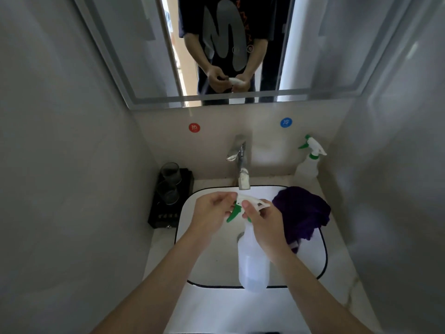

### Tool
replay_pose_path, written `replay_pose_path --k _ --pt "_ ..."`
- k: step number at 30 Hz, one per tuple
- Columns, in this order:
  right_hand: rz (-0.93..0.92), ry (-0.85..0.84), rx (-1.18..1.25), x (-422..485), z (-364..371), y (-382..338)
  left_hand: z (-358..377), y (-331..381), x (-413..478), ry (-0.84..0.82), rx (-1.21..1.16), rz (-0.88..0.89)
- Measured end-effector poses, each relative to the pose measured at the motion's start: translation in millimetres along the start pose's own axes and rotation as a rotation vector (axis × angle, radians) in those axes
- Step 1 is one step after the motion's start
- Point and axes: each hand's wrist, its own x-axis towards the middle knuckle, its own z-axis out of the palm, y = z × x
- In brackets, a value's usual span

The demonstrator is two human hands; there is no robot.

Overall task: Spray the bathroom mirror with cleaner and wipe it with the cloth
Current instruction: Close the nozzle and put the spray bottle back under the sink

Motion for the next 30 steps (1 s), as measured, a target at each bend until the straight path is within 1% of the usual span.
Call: replay_pose_path --k 6,12,17,22,25,30 --pt "-0.011 0.040 0.033 -4 -5 0 -1 -2 0 -0.126 -0.033 0.030" --pt "-0.038 0.061 0.017 -7 -4 -1 -4 -10 3 -0.160 -0.049 0.029" --pt "-0.065 0.058 -0.004 -9 -5 1 3 -2 4 -0.099 -0.125 -0.105" --pt "-0.078 0.068 -0.045 -4 -3 4 12 -6 6 -0.042 -0.009 -0.041" --pt "-0.078 0.073 -0.057 -3 -1 5 10 -6 6 -0.047 -0.027 -0.029" --pt "-0.069 0.094 -0.050 -2 0 6 6 -7 9 -0.114 -0.076 -0.021"
